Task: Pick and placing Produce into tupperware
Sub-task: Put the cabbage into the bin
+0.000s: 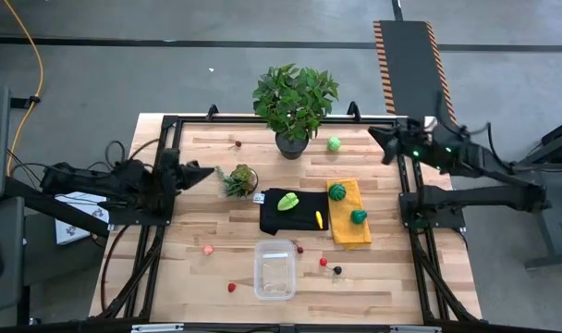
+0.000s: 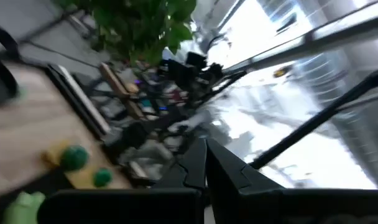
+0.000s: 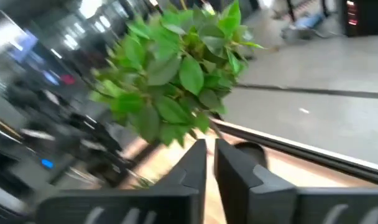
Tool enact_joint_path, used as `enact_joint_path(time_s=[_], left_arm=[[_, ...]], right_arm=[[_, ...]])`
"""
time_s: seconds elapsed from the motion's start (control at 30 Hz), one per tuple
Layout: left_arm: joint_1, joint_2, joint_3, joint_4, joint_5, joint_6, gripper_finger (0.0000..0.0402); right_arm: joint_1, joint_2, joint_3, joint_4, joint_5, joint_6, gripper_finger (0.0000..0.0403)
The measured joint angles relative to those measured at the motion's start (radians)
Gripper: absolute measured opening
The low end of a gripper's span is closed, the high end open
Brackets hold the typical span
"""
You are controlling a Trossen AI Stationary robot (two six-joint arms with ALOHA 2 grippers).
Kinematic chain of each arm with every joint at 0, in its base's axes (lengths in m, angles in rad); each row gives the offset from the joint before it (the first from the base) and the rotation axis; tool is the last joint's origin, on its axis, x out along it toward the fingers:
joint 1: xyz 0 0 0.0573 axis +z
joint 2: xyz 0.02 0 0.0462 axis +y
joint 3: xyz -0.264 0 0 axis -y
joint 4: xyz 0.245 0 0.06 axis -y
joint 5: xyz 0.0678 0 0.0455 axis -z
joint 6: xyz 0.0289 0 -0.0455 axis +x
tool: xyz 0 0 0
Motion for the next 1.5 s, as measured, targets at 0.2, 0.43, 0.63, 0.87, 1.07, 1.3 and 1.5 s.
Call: enact_joint_path(time_s=[0.2,0.43,0.63,0.87,1.07,1.3,1.5], left_arm=[[0.000,0.007,0.342,-0.496,-0.106,0.186,0.0001],[0.000,0.052,0.679,-0.896,-0.185,0.301,0.0001],[-0.001,0.069,0.769,-0.937,-0.208,0.384,0.0001],[-0.001,0.070,0.769,-0.954,-0.238,0.390,0.0001],[-0.001,0.070,0.769,-0.964,-0.279,0.349,0.0001],[-0.001,0.070,0.769,-0.983,-0.320,0.283,0.0001],[-0.001,0.070,0.769,-0.990,-0.355,0.257,0.0001]], right_arm=[[-0.105,0.220,0.242,-0.270,-0.002,-0.097,0.0116],[-0.273,0.394,0.340,-0.529,-0.067,-0.203,0.0169],[-0.362,0.417,0.188,-0.347,-0.242,-0.275,0.0172],[-0.453,0.410,-0.035,-0.065,-0.435,-0.198,0.0172],[-0.511,0.410,-0.193,0.064,-0.448,-0.116,0.0172],[-0.573,0.430,-0.212,0.063,-0.441,-0.022,0.0172],[-0.576,0.518,-0.158,0.060,-0.439,-0.042,0.0172]])
